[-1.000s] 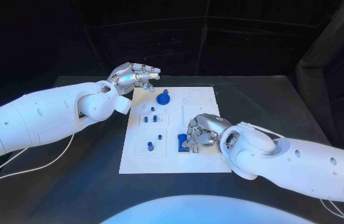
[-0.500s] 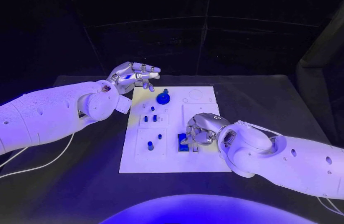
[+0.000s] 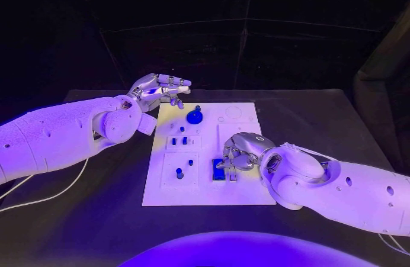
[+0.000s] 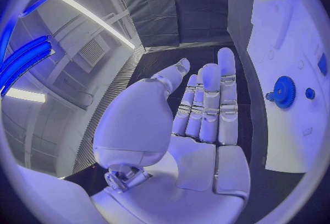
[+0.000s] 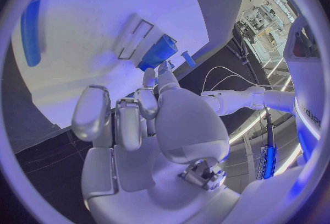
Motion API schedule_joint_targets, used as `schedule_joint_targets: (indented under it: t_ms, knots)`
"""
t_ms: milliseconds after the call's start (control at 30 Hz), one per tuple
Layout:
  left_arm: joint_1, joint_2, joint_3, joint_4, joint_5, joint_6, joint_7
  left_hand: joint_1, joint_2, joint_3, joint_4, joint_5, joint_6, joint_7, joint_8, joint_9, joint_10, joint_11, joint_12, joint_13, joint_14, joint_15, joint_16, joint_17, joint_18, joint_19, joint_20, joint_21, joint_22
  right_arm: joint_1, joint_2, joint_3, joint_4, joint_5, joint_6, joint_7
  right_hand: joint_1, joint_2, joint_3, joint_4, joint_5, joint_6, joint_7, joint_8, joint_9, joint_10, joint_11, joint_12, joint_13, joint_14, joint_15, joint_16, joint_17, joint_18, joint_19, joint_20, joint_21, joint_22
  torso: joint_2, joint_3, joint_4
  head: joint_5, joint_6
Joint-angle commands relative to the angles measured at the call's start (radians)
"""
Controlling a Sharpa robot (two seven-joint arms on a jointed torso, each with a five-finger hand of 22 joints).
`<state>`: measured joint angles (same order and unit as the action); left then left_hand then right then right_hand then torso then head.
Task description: Assemble the parts on the task board
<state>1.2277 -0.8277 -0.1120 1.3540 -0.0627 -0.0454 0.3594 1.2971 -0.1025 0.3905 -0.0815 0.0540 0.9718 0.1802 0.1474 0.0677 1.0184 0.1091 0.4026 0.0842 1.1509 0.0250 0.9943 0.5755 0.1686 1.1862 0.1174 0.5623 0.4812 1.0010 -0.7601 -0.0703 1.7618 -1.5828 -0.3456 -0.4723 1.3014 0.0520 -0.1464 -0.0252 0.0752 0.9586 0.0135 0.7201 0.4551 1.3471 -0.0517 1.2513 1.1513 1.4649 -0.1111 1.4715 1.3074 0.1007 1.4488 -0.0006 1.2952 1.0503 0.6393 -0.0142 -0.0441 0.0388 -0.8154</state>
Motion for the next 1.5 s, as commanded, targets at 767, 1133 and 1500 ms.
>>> schedule_joint_targets:
  t_ms: [767, 1133, 1500]
  knots:
    - [0.001, -0.001, 0.000, 0.000, -0.004, 0.011, 0.005, 0.005, 0.005, -0.004, 0.001, -0.004, -0.003, 0.001, -0.003, 0.001, -0.010, 0.000, 0.003, 0.001, -0.004, 0.000, 0.001, -0.001, 0.013, -0.001, 0.004, -0.001, -0.001, -0.001, -0.054, -0.002, 0.044, 0.074, 0.098, 0.108, -0.018, -0.001, -0.014, -0.001, -0.003, -0.015, 0.002, 0.013, 0.009, 0.003, -0.002, -0.010, -0.004, 0.071, -0.005, -0.004, 0.087, -0.010, -0.001, -0.009, -0.002, -0.003, 0.000, -0.0003, 0.0029, 0.000, -0.004]
    - [0.002, -0.003, 0.000, 0.001, -0.004, 0.011, 0.005, 0.005, 0.005, -0.004, 0.001, -0.004, -0.003, 0.001, -0.003, 0.001, -0.010, 0.000, 0.003, 0.001, -0.004, 0.000, 0.001, -0.001, 0.013, -0.001, 0.004, -0.001, -0.001, -0.001, -0.026, -0.002, 0.015, 0.051, 0.090, 0.080, -0.012, 0.009, -0.009, -0.005, -0.001, -0.019, 0.001, 0.016, 0.012, 0.003, -0.002, -0.009, -0.002, 0.071, -0.005, -0.005, 0.087, -0.010, -0.001, -0.009, -0.002, -0.003, 0.000, -0.0001, -0.0015, 0.007, -0.007]
    - [0.001, -0.002, 0.000, -0.001, -0.004, 0.012, 0.004, 0.005, 0.005, -0.004, 0.001, -0.004, -0.003, 0.001, -0.003, 0.001, -0.010, 0.000, 0.003, 0.001, -0.004, 0.000, 0.001, -0.001, 0.013, -0.001, 0.004, -0.001, -0.001, -0.001, -0.043, -0.002, 0.021, 0.090, 0.061, 0.140, -0.019, 0.009, -0.014, -0.005, 0.003, -0.033, 0.006, 0.014, 0.013, -0.014, 0.001, -0.032, -0.027, 0.068, -0.003, -0.012, 0.076, -0.007, -0.006, -0.008, -0.012, -0.020, -0.001, 0.0009, -0.0003, 0.005, -0.004]
